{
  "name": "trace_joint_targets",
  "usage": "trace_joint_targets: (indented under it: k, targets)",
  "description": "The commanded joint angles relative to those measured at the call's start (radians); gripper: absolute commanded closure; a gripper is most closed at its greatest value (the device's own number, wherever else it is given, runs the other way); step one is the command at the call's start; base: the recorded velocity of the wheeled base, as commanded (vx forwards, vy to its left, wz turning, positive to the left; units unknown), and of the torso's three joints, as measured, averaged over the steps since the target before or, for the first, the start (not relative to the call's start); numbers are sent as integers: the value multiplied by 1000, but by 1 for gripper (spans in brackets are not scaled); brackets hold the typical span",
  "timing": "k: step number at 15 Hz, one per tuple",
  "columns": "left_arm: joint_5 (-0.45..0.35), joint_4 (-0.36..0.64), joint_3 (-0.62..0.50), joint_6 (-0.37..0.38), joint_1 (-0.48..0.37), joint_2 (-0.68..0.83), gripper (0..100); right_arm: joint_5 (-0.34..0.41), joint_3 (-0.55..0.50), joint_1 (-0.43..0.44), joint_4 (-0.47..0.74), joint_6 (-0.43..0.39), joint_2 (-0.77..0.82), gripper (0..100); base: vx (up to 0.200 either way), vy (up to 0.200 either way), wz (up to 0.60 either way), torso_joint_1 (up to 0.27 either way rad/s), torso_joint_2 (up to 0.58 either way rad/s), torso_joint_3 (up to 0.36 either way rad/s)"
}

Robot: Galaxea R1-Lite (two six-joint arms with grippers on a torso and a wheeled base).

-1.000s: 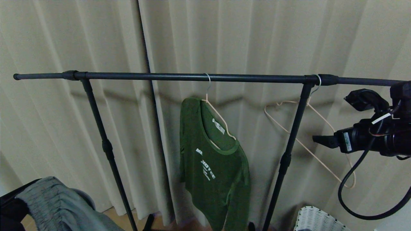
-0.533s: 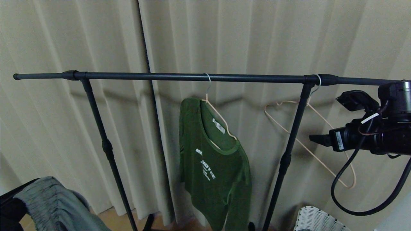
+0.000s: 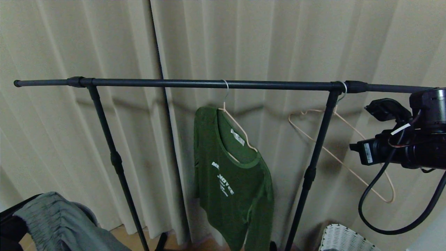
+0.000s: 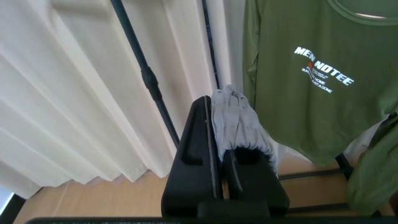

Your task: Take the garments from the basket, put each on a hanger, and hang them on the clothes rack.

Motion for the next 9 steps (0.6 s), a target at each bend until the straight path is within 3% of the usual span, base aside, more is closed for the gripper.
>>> trace_joint_targets:
  k: [1, 3, 9]
  targets:
    - [0, 0, 0, 0, 0, -8, 100, 0, 0, 0, -3, 24, -27, 100, 0, 0, 0, 0, 0, 0]
    - [0, 0, -5, 0, 0, -10, 100, -1, 2, -1, -9, 80, -76, 100, 0, 0, 0, 0, 0, 0]
    - [0, 0, -8, 3, 0, -6, 100, -1, 72, -9, -9, 89, -214, 100, 0, 0, 0, 0, 0, 0]
